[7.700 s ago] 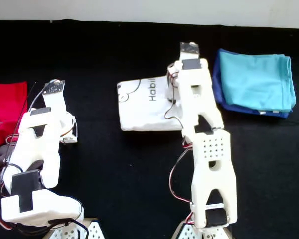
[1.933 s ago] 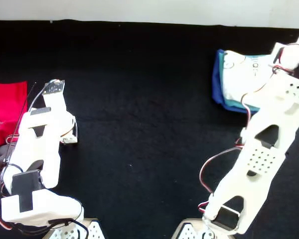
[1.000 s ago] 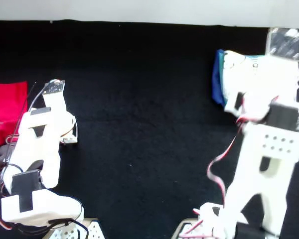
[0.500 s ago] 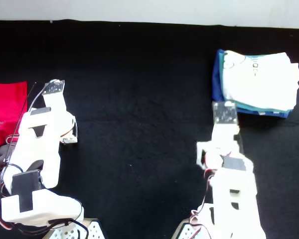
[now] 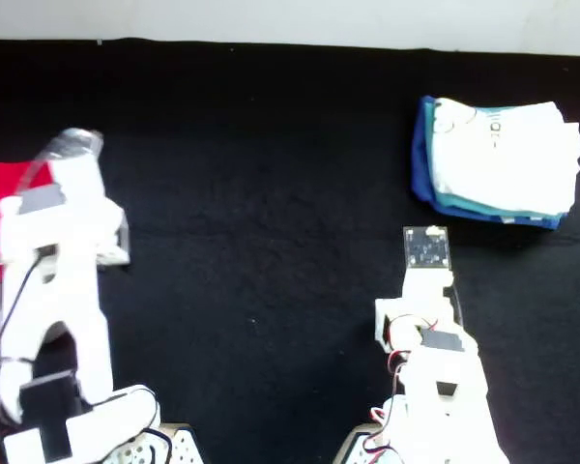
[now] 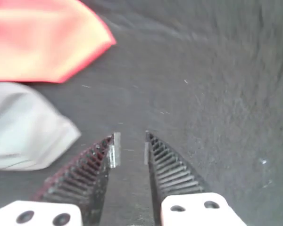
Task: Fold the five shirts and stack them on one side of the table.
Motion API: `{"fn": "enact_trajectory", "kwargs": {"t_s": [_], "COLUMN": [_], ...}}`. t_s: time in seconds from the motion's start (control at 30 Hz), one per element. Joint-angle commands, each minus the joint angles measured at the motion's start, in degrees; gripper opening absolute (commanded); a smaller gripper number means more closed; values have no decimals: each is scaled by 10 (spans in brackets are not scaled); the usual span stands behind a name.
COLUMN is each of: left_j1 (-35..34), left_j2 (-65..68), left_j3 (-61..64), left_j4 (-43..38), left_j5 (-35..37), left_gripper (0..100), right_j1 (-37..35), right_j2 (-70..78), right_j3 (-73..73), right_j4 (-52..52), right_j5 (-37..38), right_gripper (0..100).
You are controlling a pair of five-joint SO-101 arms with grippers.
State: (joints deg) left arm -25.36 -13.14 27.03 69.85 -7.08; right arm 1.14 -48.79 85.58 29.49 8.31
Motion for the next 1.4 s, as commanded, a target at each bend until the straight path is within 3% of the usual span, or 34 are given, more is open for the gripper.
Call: {"fn": "enact_trajectory", "kwargs": {"t_s": [0.0, 0.17, 0.4, 0.57, 0.97, 1.03, 1.13, 1.37], "left_j1": [-64, -109, -78, -73, -51, -53, -53, -48], "left_j2": [7, 182, 378, 465, 602, 606, 605, 605], "left_j3": [-74, -204, -410, -507, -615, -630, -663, -806], "left_j4": [12, 37, 119, 124, 152, 168, 193, 291], "left_j5": [-21, -21, -18, -8, -7, -9, -8, -7], "left_gripper": [168, 207, 207, 207, 205, 168, 0, 8], "right_j1": [-4, -4, -5, -5, -5, -5, -5, -5], "right_j2": [-5, -5, -4, -4, -4, -4, -4, -4], "right_j3": [0, 0, 1, 1, 1, 1, 1, 1], "right_j4": [-10, -10, -24, -24, -26, -26, -26, -26], "right_j5": [4, 3, 3, 3, 2, 2, 2, 2], "right_gripper": [91, 91, 91, 91, 91, 91, 91, 91]}}
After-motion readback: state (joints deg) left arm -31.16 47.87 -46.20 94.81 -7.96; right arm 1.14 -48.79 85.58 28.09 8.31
